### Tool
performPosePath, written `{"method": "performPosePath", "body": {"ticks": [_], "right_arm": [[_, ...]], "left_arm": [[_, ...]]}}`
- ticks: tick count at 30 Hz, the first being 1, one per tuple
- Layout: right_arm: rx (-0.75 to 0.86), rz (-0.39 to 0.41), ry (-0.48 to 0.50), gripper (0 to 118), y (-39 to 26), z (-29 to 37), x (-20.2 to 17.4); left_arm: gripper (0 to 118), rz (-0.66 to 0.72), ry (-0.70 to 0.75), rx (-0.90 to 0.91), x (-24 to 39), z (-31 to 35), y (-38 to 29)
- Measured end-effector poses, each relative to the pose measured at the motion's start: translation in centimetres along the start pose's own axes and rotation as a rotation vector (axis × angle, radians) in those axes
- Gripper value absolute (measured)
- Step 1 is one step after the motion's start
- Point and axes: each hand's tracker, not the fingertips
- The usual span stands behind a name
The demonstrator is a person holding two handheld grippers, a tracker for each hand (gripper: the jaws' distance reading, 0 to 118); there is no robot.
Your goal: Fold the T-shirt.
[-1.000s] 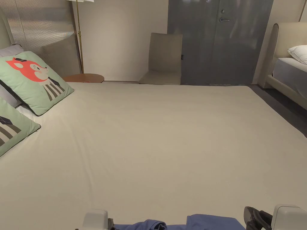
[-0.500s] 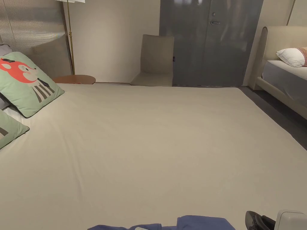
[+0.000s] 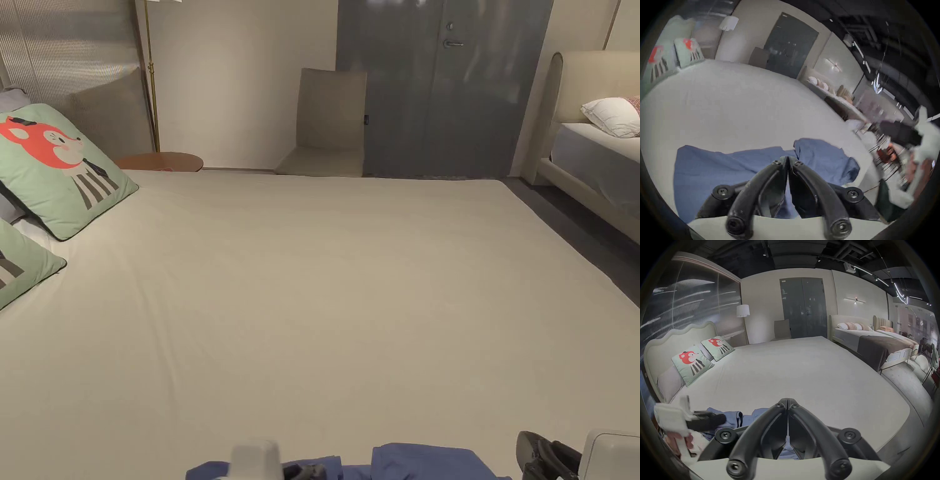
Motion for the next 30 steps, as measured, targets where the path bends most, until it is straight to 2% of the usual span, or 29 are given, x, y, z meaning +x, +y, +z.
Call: {"method": "performPosePath", "body": {"ticks": [4, 6, 9, 10, 11, 12, 13, 14, 18, 20, 21, 23, 25, 26, 29, 30], "right_arm": [[-0.008, -0.004, 0.013, 1, 0.1, -0.3, -0.6], [-0.015, -0.005, 0.024, 1, -0.1, -0.6, -0.7], [-0.027, 0.000, 0.038, 1, -0.3, -1.0, -1.3], [-0.029, 0.001, 0.043, 1, -0.3, -1.0, -1.4], [-0.031, 0.002, 0.047, 1, -0.3, -1.0, -1.6], [-0.032, 0.004, 0.050, 1, -0.3, -1.0, -1.8], [-0.032, 0.005, 0.053, 1, -0.4, -1.1, -1.7], [-0.032, 0.006, 0.056, 1, -0.3, -1.1, -1.7], [-0.029, 0.003, 0.050, 1, -0.2, -1.0, -1.5], [-0.030, 0.000, 0.047, 1, -0.2, -1.0, -1.4], [-0.030, 0.000, 0.047, 1, -0.1, -0.8, -1.6], [-0.031, 0.001, 0.047, 1, -0.1, -0.6, -1.7], [-0.033, 0.004, 0.047, 1, -0.2, -0.7, -1.6], [-0.034, 0.005, 0.046, 1, -0.2, -0.7, -1.6], [-0.031, 0.003, 0.049, 1, 0.0, -0.4, -1.6], [-0.030, 0.003, 0.048, 1, 0.0, -0.4, -1.6]], "left_arm": [[0, 0.142, -0.060, -0.023, -5.9, 4.8, 2.4], [0, 0.157, -0.045, -0.025, -8.6, 6.7, 2.9], [2, 0.264, -0.008, -0.058, -10.2, 8.7, 3.3], [13, 0.299, -0.010, -0.065, -11.3, 9.1, 3.2], [50, 0.330, -0.004, -0.067, -12.2, 9.4, 3.1], [80, 0.350, 0.009, -0.072, -14.1, 9.2, 2.9], [103, 0.368, 0.013, -0.088, -14.8, 9.2, 2.8], [110, 0.391, 0.001, -0.102, -15.5, 9.2, 2.5], [110, 0.560, -0.069, -0.104, -18.6, 8.5, 1.5], [109, 0.607, -0.079, -0.133, -17.9, 7.4, 0.7], [105, 0.612, -0.080, -0.151, -17.8, 6.7, 0.3], [90, 0.615, -0.107, -0.188, -17.1, 5.3, -0.3], [85, 0.606, -0.124, -0.210, -13.9, 4.0, -0.4], [67, 0.611, -0.120, -0.223, -13.4, 3.2, -0.6], [30, 0.607, -0.022, -0.218, -11.7, 2.7, -0.8], [19, 0.634, -0.031, -0.211, -11.8, 3.0, -0.9]]}}
